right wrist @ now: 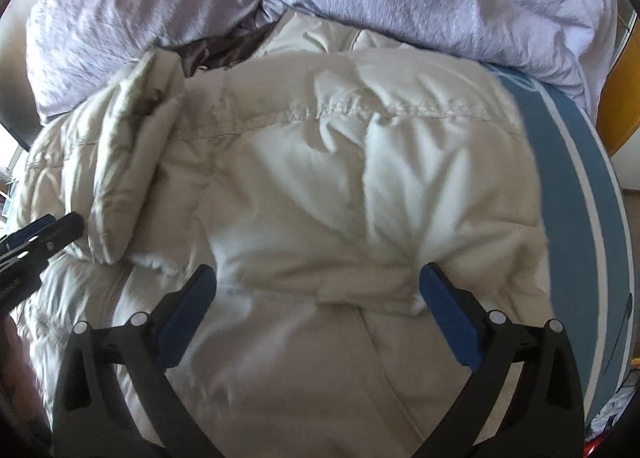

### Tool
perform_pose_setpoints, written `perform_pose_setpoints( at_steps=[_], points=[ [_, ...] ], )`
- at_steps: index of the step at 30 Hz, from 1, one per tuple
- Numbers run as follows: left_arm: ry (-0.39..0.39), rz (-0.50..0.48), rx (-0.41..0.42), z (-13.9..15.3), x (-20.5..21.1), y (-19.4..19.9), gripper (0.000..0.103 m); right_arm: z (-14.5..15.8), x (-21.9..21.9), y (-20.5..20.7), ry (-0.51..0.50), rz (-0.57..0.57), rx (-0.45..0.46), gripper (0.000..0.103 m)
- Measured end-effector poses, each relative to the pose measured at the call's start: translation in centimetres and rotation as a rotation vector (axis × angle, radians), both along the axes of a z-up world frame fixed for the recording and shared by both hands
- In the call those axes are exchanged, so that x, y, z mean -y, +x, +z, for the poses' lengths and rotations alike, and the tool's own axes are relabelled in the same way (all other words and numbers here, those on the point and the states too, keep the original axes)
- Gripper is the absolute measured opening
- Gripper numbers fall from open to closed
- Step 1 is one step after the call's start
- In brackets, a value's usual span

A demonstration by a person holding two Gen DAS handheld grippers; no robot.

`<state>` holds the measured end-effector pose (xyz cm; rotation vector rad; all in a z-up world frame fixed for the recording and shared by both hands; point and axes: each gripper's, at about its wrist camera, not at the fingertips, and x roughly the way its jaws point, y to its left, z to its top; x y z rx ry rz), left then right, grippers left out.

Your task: Fold large clothes

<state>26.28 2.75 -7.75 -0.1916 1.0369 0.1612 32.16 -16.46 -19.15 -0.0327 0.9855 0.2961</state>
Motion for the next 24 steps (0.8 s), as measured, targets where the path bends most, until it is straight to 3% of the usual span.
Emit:
perform_pose_setpoints(
  at_steps=[7, 15, 21, 24],
  points=[
    [-0.006, 0.059, 0.029, 1.8, -5.7, -8.6, 0.071, 1.7, 5.9, -4.9, 0.032, 0.018, 0.009, 0.101],
    [-0.019, 0.183, -0.058, -0.5, -12.9, -17.8, 0.071, -1.5, 15.9, -10.5, 0.057, -0.118, -0.106, 0.101],
    [-0.075, 0.204, -0.103, -2.5, -14.6, -20.7, 0.071, -4.2, 19.8, -12.8, 0.111, -0.172, -0.203, 0.100],
    [-0.094, 0.191, -0.116, -3.3, -14.4, -21.2, 0.071, -5.2, 20.4, -13.3, 0.144, -0.171, -0.232, 0.093]
  ],
)
